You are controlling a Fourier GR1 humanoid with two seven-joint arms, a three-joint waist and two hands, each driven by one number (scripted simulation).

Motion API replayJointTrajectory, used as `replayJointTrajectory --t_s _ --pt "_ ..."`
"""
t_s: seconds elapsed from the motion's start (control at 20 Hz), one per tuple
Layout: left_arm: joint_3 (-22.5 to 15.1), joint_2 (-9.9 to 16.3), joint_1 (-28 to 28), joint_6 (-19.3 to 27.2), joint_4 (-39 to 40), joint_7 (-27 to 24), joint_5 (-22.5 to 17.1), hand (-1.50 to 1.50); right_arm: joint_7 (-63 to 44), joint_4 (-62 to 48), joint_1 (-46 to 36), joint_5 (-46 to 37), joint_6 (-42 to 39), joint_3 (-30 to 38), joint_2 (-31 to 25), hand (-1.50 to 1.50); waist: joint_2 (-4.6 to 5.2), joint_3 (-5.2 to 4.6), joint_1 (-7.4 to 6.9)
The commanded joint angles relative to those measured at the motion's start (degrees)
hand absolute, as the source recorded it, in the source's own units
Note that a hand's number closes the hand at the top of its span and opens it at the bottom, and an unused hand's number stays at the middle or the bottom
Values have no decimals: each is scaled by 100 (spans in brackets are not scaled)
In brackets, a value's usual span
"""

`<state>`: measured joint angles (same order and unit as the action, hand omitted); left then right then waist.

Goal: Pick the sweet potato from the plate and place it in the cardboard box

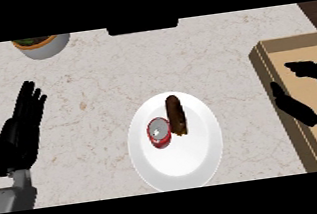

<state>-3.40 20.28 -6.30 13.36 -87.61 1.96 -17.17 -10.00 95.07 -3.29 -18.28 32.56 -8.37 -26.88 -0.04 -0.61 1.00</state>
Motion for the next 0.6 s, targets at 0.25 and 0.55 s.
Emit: replayJointTrajectory --t_s 0.25,0.55 --pt "-135 -228 -158 144 -400 641 -162 0 -2347 904 -710 -2476 -1388 -1141 -678 -150 -31 25 -140" --pt "-255 -216 -50 51 -462 641 -112 0 -4052 1530 -990 -1827 -3795 -1970 -681 -150 -42 10 -185"
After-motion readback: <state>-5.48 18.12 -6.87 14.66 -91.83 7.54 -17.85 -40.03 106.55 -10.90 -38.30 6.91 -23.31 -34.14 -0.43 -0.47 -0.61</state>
